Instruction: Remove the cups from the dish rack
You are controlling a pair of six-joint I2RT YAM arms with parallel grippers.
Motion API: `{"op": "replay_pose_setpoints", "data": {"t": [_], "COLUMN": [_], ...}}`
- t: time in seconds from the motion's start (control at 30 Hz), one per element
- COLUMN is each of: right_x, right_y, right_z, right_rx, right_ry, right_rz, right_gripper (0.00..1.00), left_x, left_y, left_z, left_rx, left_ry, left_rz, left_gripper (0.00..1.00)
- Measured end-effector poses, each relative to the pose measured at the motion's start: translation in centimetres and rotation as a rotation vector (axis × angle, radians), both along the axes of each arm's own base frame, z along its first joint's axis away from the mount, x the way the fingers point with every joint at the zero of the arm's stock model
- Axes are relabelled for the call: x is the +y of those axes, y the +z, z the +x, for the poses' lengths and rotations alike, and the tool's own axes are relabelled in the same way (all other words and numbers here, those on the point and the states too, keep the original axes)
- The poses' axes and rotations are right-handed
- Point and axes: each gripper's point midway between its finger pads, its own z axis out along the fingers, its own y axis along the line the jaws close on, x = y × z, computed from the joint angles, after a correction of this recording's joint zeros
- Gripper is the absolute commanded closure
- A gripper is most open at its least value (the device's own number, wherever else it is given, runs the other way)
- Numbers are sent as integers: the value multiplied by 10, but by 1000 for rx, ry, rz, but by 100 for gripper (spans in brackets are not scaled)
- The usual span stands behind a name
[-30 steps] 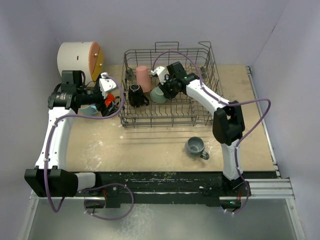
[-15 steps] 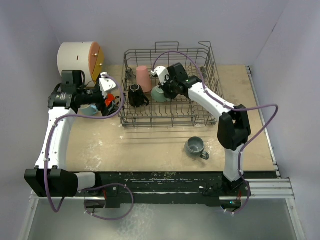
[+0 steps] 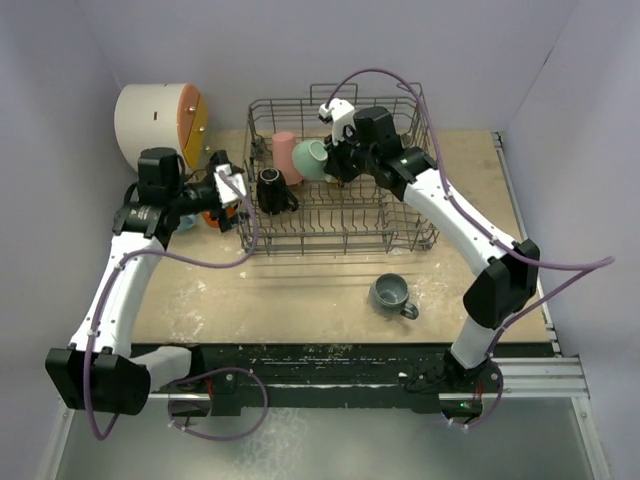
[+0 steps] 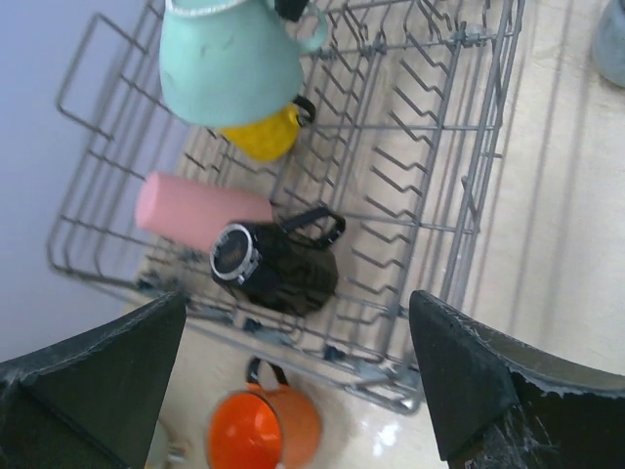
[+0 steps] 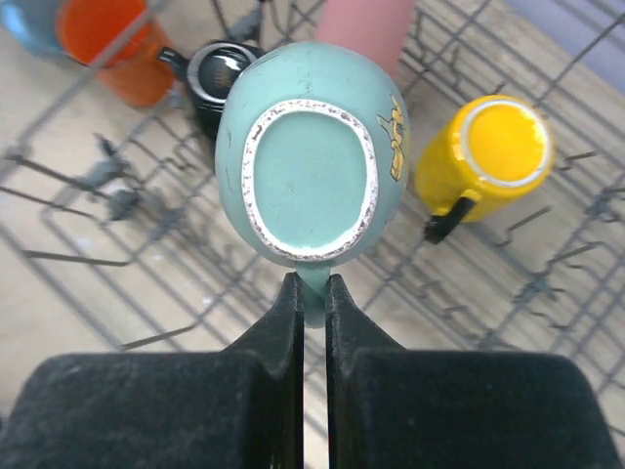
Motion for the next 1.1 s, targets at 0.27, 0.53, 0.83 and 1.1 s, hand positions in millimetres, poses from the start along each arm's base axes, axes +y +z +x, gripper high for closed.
{"op": "replay_pose_setpoints", "data": {"t": [0.27, 0.53, 0.83, 1.1], "right_x": [25, 45, 75, 86], "right_y": [42, 58, 58, 78], "right_z": [-67, -124, -165, -181], "right_rx": [174, 364, 545, 563], "right_ry": [57, 182, 316, 417], "right_rz": [319, 551, 673, 739], "right_gripper": [100, 100, 100, 100], "left_x": [-35, -33, -37, -36], "left_y": [18, 59, 74, 69], "left_z": [-12, -34, -53, -61], "left_rx": [-375, -733, -887, -956], "left_ry": [-137, -177, -261, -298], "left_rz": [64, 115, 165, 227], "left_gripper": [4, 11, 17, 28]}}
